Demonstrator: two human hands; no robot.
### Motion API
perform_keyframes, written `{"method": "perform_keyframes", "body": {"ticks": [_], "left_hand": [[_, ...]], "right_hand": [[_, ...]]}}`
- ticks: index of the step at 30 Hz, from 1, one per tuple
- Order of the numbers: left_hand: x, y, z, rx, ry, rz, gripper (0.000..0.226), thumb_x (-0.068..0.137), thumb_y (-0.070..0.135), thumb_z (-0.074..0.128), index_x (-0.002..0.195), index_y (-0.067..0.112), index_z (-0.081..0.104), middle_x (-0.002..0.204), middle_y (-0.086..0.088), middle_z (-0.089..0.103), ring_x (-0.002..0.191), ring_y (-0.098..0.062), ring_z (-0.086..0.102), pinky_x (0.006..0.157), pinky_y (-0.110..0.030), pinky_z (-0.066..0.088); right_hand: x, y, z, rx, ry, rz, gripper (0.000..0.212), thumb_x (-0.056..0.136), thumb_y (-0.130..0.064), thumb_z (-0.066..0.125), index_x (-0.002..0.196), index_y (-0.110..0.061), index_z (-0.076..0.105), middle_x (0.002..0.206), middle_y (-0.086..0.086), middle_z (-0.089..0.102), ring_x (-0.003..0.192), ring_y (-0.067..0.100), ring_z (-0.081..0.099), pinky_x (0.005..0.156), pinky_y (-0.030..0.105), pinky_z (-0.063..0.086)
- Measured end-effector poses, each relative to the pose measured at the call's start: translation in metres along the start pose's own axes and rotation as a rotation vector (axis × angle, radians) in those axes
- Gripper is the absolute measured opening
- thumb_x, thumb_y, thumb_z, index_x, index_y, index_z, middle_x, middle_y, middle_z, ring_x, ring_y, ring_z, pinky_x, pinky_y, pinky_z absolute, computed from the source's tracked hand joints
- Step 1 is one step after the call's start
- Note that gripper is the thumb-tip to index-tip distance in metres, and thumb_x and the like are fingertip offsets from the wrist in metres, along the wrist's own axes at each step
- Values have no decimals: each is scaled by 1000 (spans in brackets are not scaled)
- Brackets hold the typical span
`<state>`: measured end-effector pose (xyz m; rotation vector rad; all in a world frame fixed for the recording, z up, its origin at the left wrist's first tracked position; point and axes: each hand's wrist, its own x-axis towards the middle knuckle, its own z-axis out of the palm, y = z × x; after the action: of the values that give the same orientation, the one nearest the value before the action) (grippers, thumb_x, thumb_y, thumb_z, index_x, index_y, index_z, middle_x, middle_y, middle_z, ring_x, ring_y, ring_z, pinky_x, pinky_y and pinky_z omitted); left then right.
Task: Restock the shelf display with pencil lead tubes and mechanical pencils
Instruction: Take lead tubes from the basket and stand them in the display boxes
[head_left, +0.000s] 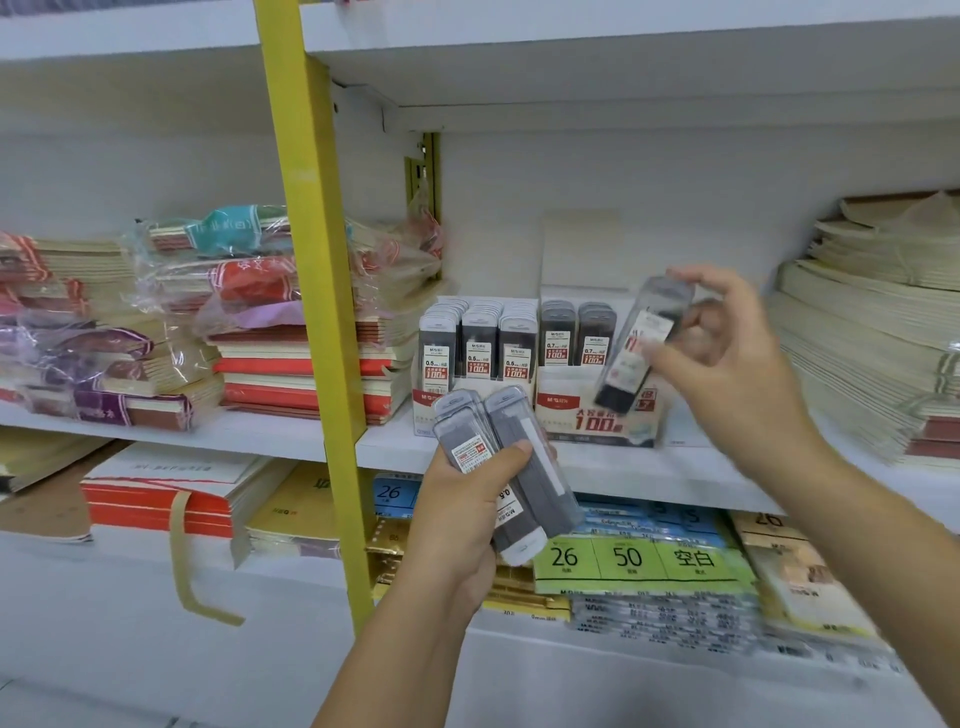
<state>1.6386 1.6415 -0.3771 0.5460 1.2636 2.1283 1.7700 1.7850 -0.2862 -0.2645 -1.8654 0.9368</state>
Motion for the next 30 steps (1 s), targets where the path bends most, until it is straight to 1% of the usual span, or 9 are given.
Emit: {"method": "perform_keyframes", "body": {"ticks": [3, 6, 9, 15, 18, 22, 26, 28, 30], "left_hand": [[7, 3, -2, -22, 22, 24, 24, 90, 9, 70, 111, 20, 72, 99, -8, 79, 89, -25, 76, 74, -42, 63], [12, 4, -3, -31, 19, 24, 28, 90, 9, 70, 116, 19, 70, 104, -10, 78, 97, -30, 74, 80, -46, 62], [15, 5, -3, -44, 32, 25, 29, 90, 9, 71, 116, 20, 70, 105, -10, 78, 98, -30, 74, 80, -46, 62], [16, 8, -6, -45, 29, 30, 26, 89, 10, 72, 112, 23, 71, 101, -5, 79, 91, -25, 76, 71, -40, 64], [14, 8, -6, -32, 35, 23, 25, 89, 11, 72, 111, 24, 72, 100, -3, 79, 91, -24, 76, 71, -38, 64], [9, 9, -6, 0, 20, 13, 22, 90, 11, 72, 110, 21, 73, 100, -5, 79, 94, -26, 74, 78, -42, 63], [3, 7, -6, 48, -48, -17, 16, 89, 11, 71, 101, 21, 75, 95, -4, 80, 83, -20, 76, 64, -32, 61], [-2, 6, -4, 85, -93, -34, 19, 90, 12, 70, 106, 22, 73, 95, -1, 80, 82, -16, 76, 63, -30, 60], [-7, 4, -1, 118, -112, -47, 23, 89, 13, 71, 111, 23, 71, 96, -1, 80, 85, -17, 76, 67, -33, 61]], "right_hand": [[44, -4, -4, -272, -2, -156, 42, 87, -14, 68, 104, -46, 47, 84, -9, 69, 78, -2, 64, 73, 20, 49], [69, 4, 0, -477, -71, -194, 41, 86, -15, 68, 102, -44, 44, 79, -20, 65, 72, -7, 60, 68, 11, 45], [77, 15, 4, -593, -157, -199, 38, 87, -15, 68, 101, -42, 45, 88, -21, 61, 75, -2, 62, 68, 19, 48], [83, 26, 13, -677, -200, -182, 21, 90, -19, 63, 102, -32, 51, 85, -18, 61, 73, -2, 59, 59, 16, 44], [88, 30, 17, -798, -251, -167, 10, 90, -24, 65, 100, -25, 62, 89, -4, 66, 77, 11, 57, 65, 25, 42], [87, 31, 17, -1052, -249, -214, 24, 93, -29, 62, 113, -19, 70, 94, -3, 51, 97, 15, 40, 78, 29, 34], [54, 19, 11, -850, -152, -213, 32, 98, -23, 53, 129, -21, 61, 98, -8, 50, 98, 7, 50, 81, 16, 34], [21, 11, 9, -586, -89, -173, 29, 97, -20, 53, 123, -24, 63, 92, -17, 54, 84, -7, 53, 69, 6, 40], [-11, 8, 11, -326, -141, -43, 23, 92, -24, 59, 112, -32, 66, 85, -15, 62, 76, -3, 58, 63, 9, 47]]}}
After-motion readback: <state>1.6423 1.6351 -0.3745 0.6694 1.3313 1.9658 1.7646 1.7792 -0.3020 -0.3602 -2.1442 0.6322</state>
